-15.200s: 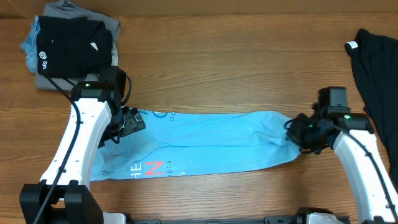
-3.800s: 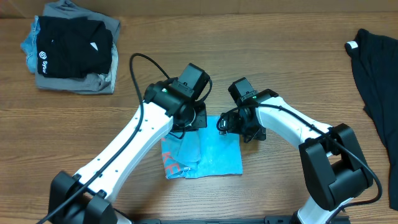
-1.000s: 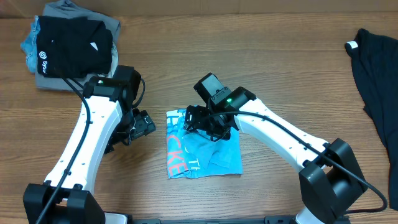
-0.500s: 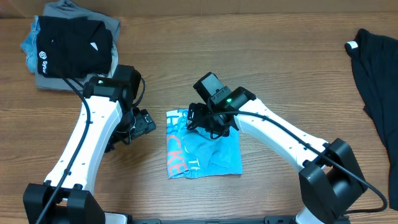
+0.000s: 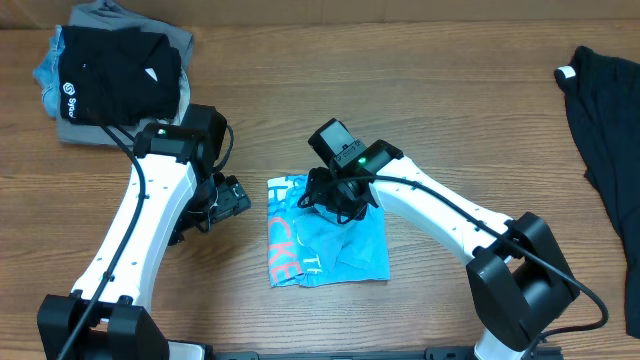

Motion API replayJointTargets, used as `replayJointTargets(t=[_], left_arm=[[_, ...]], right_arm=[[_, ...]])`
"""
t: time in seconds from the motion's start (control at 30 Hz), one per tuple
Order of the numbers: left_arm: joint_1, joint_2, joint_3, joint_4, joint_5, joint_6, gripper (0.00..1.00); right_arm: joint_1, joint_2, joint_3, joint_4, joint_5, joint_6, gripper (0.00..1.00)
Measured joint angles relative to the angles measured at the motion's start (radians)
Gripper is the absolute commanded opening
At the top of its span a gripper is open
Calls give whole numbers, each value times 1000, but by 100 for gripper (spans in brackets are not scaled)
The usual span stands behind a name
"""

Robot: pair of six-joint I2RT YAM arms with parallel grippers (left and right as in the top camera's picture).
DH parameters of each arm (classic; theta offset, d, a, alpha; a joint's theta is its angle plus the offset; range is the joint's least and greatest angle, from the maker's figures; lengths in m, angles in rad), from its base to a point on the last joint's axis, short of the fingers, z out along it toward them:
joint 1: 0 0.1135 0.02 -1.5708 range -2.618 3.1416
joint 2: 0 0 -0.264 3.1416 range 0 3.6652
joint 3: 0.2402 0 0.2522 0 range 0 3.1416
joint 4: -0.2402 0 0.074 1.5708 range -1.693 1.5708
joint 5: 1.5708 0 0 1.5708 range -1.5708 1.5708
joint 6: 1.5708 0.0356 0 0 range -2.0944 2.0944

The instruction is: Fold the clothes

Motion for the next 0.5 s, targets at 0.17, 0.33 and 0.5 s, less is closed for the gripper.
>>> replayJointTargets(t=[0.17, 0.33, 0.5], left_arm=[[0, 0, 0, 0, 0, 0, 100], [0, 0, 0, -1, 0, 0, 100], [0, 0, 0, -1, 0, 0, 100]], right_arm=[[0, 0, 0, 7, 1, 3, 42], [0, 0, 0, 7, 27, 6, 21], [-4, 0, 0, -10, 72, 2, 4]])
